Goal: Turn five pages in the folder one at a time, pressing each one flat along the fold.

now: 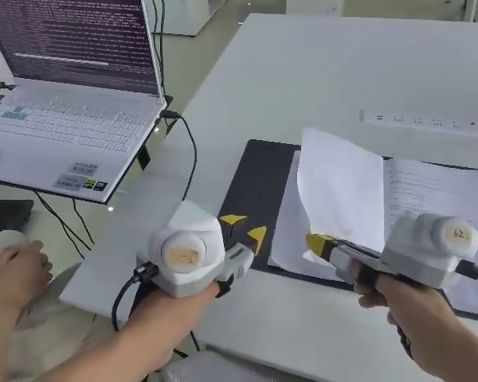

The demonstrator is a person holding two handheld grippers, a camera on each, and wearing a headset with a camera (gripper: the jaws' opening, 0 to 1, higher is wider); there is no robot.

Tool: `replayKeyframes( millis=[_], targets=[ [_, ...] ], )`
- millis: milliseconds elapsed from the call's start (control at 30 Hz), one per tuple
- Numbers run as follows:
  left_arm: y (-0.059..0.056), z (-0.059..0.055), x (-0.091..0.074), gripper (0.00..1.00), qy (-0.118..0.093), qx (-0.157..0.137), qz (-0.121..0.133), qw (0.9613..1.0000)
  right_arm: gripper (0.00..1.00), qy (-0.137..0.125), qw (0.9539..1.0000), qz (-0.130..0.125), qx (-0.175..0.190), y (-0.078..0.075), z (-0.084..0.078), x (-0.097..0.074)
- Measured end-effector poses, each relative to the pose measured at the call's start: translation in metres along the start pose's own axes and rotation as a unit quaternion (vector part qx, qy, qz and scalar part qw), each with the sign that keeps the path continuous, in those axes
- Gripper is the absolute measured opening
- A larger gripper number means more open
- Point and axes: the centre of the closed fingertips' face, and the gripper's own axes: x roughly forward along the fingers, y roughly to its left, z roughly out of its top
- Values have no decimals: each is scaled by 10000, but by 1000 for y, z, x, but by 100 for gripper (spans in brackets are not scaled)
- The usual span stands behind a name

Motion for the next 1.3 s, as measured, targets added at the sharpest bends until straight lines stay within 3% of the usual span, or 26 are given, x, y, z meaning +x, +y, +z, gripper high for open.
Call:
replayKeyframes(
  millis=[233,433,700,900,1300],
  targets=[
    [2,-22,-5,17,275,-42,-82,9996,0,268,9996,1,62,-1,-17,20],
    [3,-31,-7,17,370,-59,-87,9993,3,395,9991,36,152,-1,-28,29],
    [1,-36,-4,16,446,-48,-119,9989,3,417,9988,111,244,2,-32,27],
    [-7,-40,6,16,520,30,-250,9983,2,240,9993,71,286,-7,-19,12],
    [-42,-51,55,16,774,393,-746,9934,0,-188,9977,-378,532,-66,21,-23]
  ],
)
